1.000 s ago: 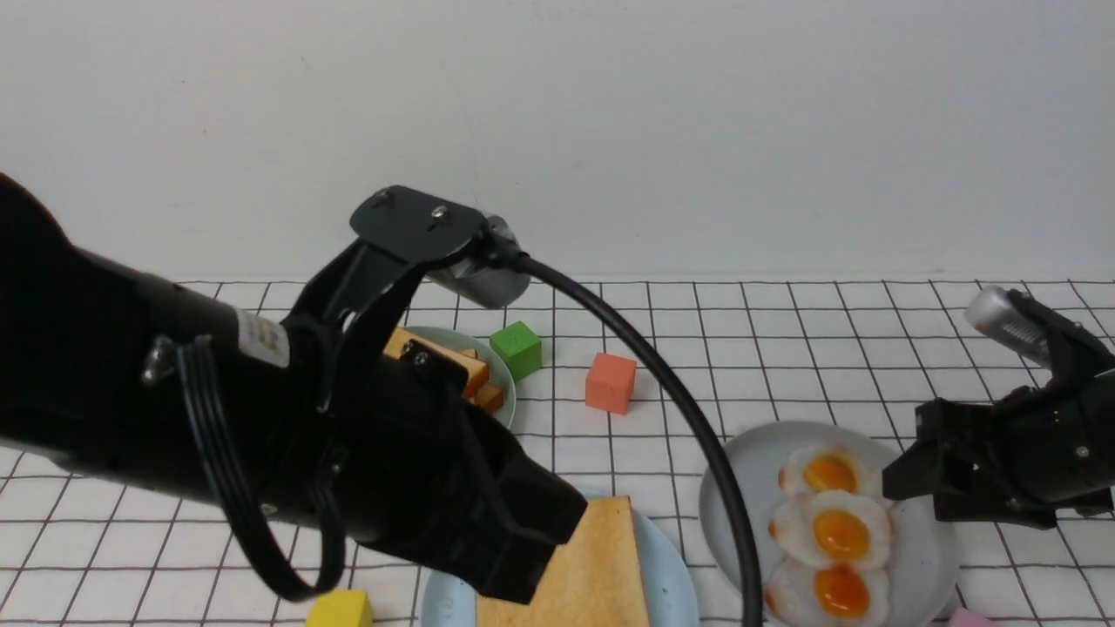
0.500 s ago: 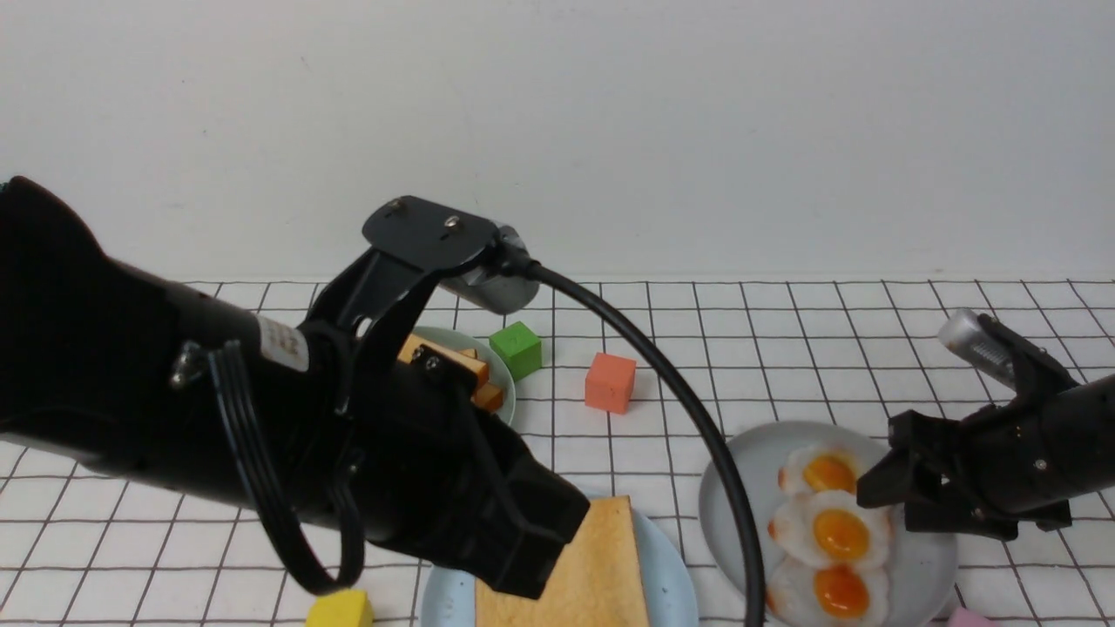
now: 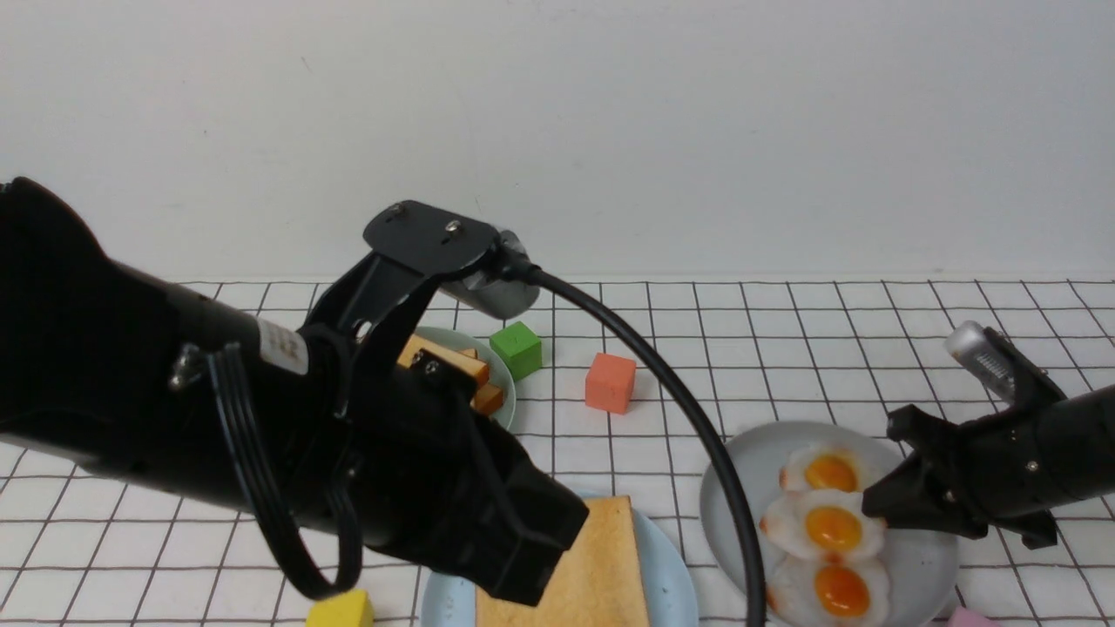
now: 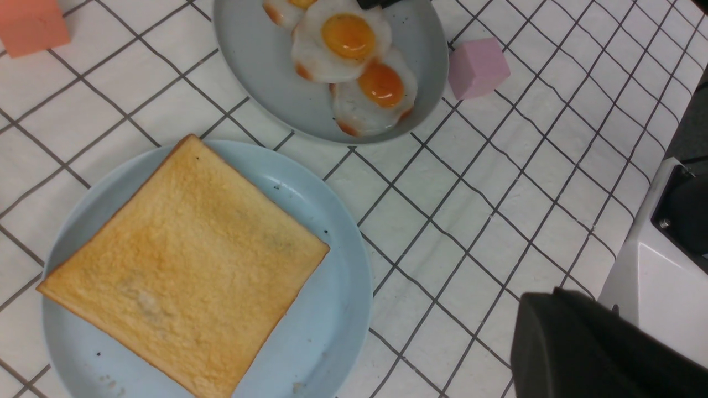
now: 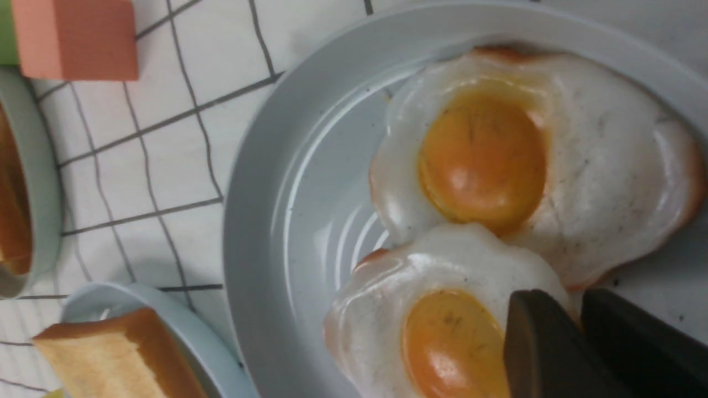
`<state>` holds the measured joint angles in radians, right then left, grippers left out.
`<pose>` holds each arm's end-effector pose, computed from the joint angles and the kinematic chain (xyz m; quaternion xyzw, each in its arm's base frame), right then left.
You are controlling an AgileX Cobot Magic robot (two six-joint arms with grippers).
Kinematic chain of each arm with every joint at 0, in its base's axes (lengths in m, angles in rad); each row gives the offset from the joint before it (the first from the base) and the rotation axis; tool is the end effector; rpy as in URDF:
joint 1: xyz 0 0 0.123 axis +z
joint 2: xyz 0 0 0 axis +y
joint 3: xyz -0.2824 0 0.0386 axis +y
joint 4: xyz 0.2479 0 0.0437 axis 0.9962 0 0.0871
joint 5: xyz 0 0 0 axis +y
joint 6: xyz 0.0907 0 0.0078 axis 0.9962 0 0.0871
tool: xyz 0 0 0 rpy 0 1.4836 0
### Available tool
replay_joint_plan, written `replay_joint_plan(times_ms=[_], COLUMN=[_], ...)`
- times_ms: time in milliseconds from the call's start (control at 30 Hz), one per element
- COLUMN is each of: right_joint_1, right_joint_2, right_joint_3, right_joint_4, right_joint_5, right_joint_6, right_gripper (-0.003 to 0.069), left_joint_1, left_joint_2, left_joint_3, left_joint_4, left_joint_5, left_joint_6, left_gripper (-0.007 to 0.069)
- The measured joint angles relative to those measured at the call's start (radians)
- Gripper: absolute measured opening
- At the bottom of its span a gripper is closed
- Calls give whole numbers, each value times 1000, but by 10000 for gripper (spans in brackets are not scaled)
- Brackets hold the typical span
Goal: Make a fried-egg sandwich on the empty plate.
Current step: Use the right arm to grab a fried egg, then use the right arm to place the fried egg on the slice of bread in the middle, then use the left arm to grab a slice of bread
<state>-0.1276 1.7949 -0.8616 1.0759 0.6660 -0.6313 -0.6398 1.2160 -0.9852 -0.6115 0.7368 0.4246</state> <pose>0.3142 0.0097 0.1453 0.1671 0.9294 0.2956 0.1450 0.1787 -0.1768 0.3278 0.3336 0.8450 -0.2989 0.2923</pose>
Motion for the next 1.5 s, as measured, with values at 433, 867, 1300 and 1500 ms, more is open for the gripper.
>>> replay_joint_plan(times_ms=[433,867,1300,1500], right_joint_1=[66,508,517,434], right_joint_2=[-106,4,-156,-318], right_joint_3=[-1,-10,-25,-213], right_joint_4=[284,503,422,-166], right_joint_5=[223,23,-54,233], right_joint_6=[-240,-383,-510,-34], right_gripper=[76,92,631,634], left_joint_1=[71,154,154,156], left_joint_2=[-56,-145,-146,-81], left_joint_3=[-59,-73,-73,-72], left_joint_4=[97,288,295,297], left_joint_5=[59,274,289,174], left_joint_6=[-189,-351,-397,-425], left_gripper=[-13,-13,-13,-11])
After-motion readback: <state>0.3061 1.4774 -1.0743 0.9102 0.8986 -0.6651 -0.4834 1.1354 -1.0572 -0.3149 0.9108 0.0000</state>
